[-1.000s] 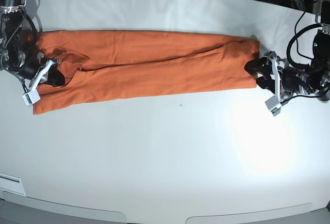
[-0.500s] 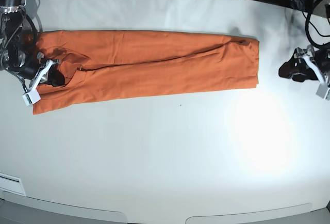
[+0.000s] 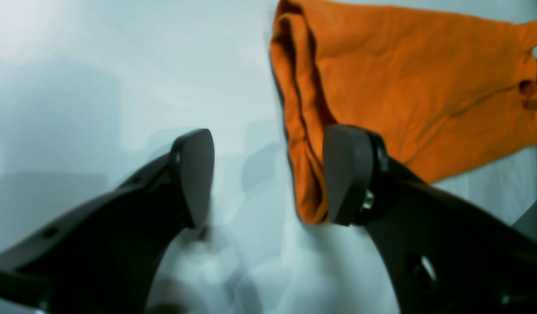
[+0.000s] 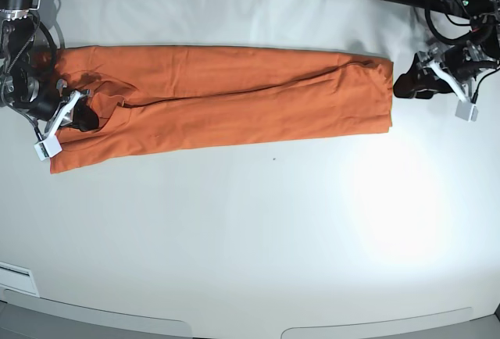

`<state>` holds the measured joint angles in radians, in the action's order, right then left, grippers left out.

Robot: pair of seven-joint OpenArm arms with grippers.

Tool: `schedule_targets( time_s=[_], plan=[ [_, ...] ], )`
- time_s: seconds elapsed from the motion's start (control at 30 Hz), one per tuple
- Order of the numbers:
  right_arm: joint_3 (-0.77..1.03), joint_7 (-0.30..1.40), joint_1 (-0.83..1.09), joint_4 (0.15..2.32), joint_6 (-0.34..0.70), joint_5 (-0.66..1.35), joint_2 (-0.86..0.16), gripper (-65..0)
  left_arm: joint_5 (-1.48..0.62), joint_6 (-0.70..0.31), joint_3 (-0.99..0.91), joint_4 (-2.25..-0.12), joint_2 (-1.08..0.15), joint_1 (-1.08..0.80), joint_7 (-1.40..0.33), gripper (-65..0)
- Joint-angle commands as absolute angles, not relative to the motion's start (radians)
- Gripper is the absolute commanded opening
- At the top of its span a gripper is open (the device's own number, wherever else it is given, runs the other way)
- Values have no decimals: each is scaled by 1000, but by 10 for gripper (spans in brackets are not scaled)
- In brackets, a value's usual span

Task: Fold the T-shirt properly
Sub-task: 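Grasp the end of the folded strip with the left gripper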

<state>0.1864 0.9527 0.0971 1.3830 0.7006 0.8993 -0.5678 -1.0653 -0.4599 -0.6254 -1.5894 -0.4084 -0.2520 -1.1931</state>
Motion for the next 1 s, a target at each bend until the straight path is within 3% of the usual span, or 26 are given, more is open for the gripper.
schedule_targets(
  time_s=[0.0, 0.63, 0.7, 0.8, 0.83, 0.97],
  plan=[
    [184, 1006, 99, 1385, 698, 860, -580, -650, -1033, -447, -621, -1601, -413, -252, -1196, -244],
    [184, 1021, 99, 1386, 698, 863, -580, -650, -1008, -433, -368, -1601, -316, -232, -1170, -248],
    [184, 1021, 100, 1386, 698, 863, -580, -650, -1010, -433, -345, -1603, -316, -231, -1169, -317],
    [184, 1021, 100, 1386, 698, 863, -580, -650, -999, -433, -346, -1603, -319, -215, -1169, -611],
    [184, 1021, 100, 1386, 698, 863, -580, -650, -999, -433, -350, -1603, -319, -207, -1167, -650],
    [184, 1021, 102, 1386, 698, 862, -579, -650, -1011, -434, -378, -1603, -331, -194, -1162, -650]
  ],
)
